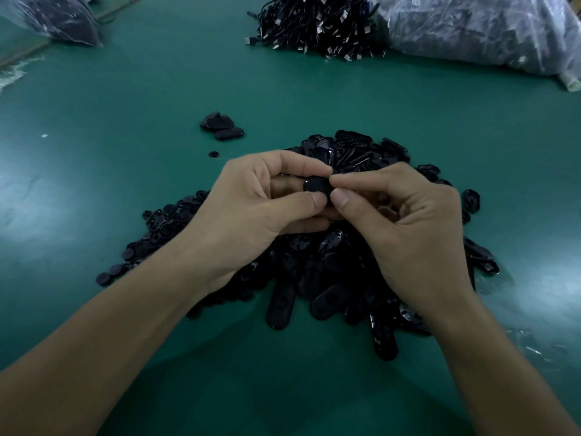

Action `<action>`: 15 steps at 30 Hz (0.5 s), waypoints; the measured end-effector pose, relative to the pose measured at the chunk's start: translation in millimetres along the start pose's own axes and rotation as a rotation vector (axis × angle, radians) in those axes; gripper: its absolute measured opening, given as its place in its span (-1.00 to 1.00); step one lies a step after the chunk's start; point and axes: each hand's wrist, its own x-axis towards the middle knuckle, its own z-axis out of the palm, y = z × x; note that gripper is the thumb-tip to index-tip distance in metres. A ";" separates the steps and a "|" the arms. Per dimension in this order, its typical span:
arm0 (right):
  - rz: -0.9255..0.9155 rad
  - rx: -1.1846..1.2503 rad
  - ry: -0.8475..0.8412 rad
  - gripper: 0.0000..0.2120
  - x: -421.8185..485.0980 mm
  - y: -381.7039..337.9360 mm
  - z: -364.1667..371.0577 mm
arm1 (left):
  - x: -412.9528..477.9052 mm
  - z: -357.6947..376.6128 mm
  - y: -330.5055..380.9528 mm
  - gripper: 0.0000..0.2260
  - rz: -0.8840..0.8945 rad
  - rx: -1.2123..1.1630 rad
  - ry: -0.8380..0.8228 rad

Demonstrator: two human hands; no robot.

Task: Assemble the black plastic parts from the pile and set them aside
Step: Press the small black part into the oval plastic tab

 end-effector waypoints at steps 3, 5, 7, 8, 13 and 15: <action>0.051 0.079 -0.001 -0.85 0.9 -0.4 -0.4 | -0.5 -0.4 0.3 -0.83 0.013 0.003 -0.001; 0.080 0.097 -0.019 -0.88 1.7 -0.5 -1.7 | -0.4 0.0 1.1 -0.84 0.020 0.003 -0.005; 0.097 0.104 -0.051 -0.92 2.2 -1.2 -2.4 | -0.5 0.7 1.7 -0.84 0.024 0.011 -0.009; 0.100 0.106 -0.066 -0.92 2.4 -1.8 -2.3 | -0.4 0.8 1.6 -0.84 0.025 0.020 -0.008; 0.134 0.138 -0.080 -0.94 3.2 -2.3 -3.2 | -0.7 1.6 0.2 -0.82 0.043 0.135 -0.015; 0.142 0.150 -0.083 -0.95 3.0 -2.8 -3.7 | -0.9 0.4 -0.1 -0.83 0.054 0.174 -0.030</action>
